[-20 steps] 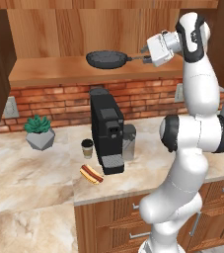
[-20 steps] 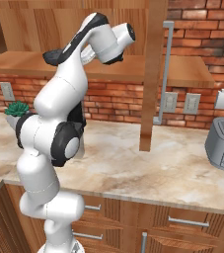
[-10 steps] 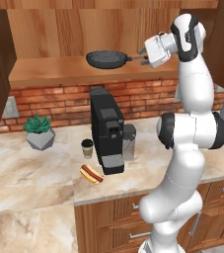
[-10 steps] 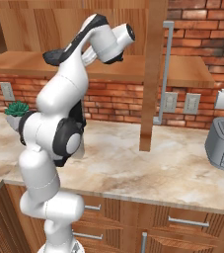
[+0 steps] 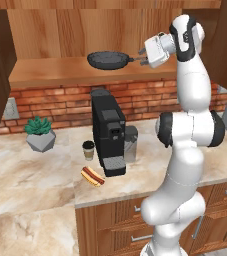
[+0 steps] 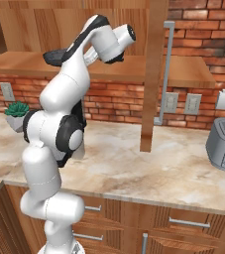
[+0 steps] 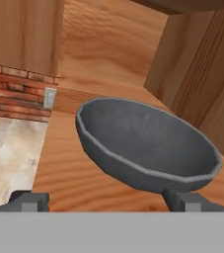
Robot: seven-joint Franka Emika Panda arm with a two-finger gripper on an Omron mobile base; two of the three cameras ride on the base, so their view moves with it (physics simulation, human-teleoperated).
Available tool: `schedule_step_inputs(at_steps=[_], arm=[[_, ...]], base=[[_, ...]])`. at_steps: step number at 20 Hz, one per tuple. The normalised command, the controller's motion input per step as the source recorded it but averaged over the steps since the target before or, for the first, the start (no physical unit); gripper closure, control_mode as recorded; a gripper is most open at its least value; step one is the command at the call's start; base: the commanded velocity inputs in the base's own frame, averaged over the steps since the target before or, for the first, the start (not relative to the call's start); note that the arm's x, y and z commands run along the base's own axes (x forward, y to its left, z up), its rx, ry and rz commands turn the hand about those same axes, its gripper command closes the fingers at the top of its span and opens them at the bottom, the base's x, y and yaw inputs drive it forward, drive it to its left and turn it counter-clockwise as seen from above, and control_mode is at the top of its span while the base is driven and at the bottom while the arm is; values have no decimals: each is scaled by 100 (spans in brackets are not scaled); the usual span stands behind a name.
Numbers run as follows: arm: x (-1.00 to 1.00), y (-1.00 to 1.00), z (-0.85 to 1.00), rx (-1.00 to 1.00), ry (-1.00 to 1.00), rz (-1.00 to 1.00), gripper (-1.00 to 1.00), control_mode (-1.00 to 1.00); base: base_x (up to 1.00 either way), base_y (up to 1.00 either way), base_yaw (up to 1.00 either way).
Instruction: Pick the pan from the cabinet and place it on the stove. Then turn on the stove burner for the pan.
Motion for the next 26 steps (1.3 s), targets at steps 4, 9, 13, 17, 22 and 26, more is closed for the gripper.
schedule_step_inputs(at_steps=[4, 9, 13, 17, 22, 26], arm=[[25, -4, 0, 0, 0, 0, -100, -100], [20, -5, 0, 0, 0, 1, -100, -100], [17, -2, 0, 0, 0, 1, -100, -100], [17, -6, 0, 0, 0, 2, -100, -100], [16, -7, -2, 0, 0, 2, -100, -100], [13, -5, -1, 0, 0, 2, -100, -100]], base=[[0, 0, 0], [0, 0, 0], [0, 0, 0], [0, 0, 0], [0, 0, 0], [0, 0, 0]])
